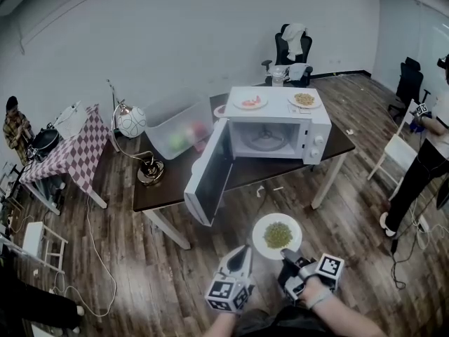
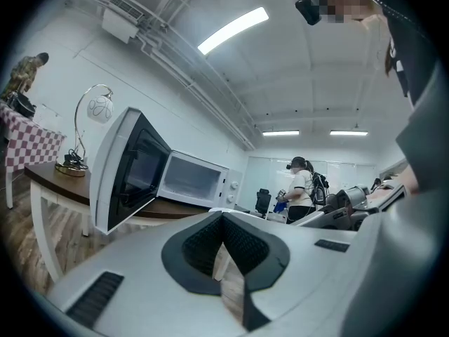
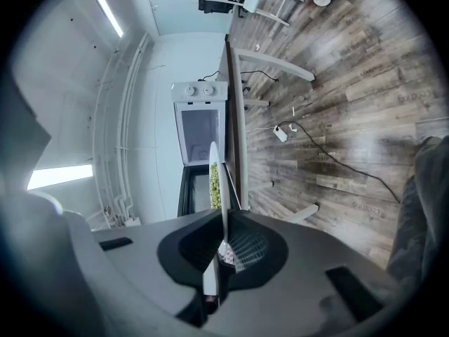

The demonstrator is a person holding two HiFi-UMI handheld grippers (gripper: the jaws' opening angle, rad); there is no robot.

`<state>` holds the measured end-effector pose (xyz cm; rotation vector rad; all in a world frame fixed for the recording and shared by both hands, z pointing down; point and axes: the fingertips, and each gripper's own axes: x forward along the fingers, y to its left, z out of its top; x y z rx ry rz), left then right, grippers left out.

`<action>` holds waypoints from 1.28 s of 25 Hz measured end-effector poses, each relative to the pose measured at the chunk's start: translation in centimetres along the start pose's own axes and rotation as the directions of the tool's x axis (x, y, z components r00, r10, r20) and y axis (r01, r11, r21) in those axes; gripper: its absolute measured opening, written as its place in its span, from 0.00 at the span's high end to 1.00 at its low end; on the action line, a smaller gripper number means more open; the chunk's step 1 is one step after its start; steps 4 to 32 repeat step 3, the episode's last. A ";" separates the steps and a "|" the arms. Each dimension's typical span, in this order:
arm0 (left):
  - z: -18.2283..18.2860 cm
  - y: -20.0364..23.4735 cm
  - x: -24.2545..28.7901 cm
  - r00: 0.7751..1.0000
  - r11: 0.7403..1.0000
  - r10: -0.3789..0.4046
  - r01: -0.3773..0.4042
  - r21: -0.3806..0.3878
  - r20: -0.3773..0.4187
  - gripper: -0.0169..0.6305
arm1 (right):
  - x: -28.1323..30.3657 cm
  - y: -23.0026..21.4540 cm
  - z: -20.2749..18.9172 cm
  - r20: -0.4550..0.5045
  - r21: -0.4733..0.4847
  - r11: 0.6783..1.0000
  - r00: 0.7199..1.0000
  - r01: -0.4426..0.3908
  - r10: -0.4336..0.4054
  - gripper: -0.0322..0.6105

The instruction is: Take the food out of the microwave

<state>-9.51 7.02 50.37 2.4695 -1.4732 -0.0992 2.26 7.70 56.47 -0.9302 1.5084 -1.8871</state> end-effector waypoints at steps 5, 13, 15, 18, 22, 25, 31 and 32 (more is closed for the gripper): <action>-0.2 -0.1 0.0 1.000 1.000 -0.007 0.007 -0.004 -0.004 0.97 | -0.2 0.1 -0.1 0.003 0.005 1.000 1.000 0.002 -0.002 0.93; -0.2 -0.1 0.0 1.000 1.000 -0.007 0.007 -0.004 -0.004 0.97 | -0.2 0.1 -0.1 0.003 0.005 1.000 1.000 0.002 -0.002 0.93; -0.2 -0.1 0.0 1.000 1.000 -0.007 0.007 -0.004 -0.004 0.97 | -0.2 0.1 -0.1 0.003 0.005 1.000 1.000 0.002 -0.002 0.93; -0.2 -0.1 0.0 1.000 1.000 -0.007 0.007 -0.004 -0.004 0.97 | -0.2 0.1 -0.1 0.003 0.005 1.000 1.000 0.002 -0.002 0.93; -0.2 -0.1 0.0 1.000 1.000 -0.007 0.007 -0.004 -0.004 0.97 | -0.2 0.1 -0.1 0.003 0.005 1.000 1.000 0.002 -0.002 0.93; -0.2 -0.1 0.0 1.000 1.000 -0.007 0.007 -0.004 -0.004 0.97 | -0.2 0.1 -0.1 0.003 0.005 1.000 1.000 0.002 -0.002 0.93; -0.2 -0.1 0.0 1.000 1.000 -0.007 0.007 -0.004 -0.004 0.97 | -0.2 0.1 -0.1 0.003 0.005 1.000 1.000 0.002 -0.002 0.93; -0.2 -0.1 0.0 1.000 1.000 -0.007 0.007 -0.004 -0.004 0.97 | -0.2 0.1 -0.1 0.003 0.005 1.000 1.000 0.002 -0.002 0.93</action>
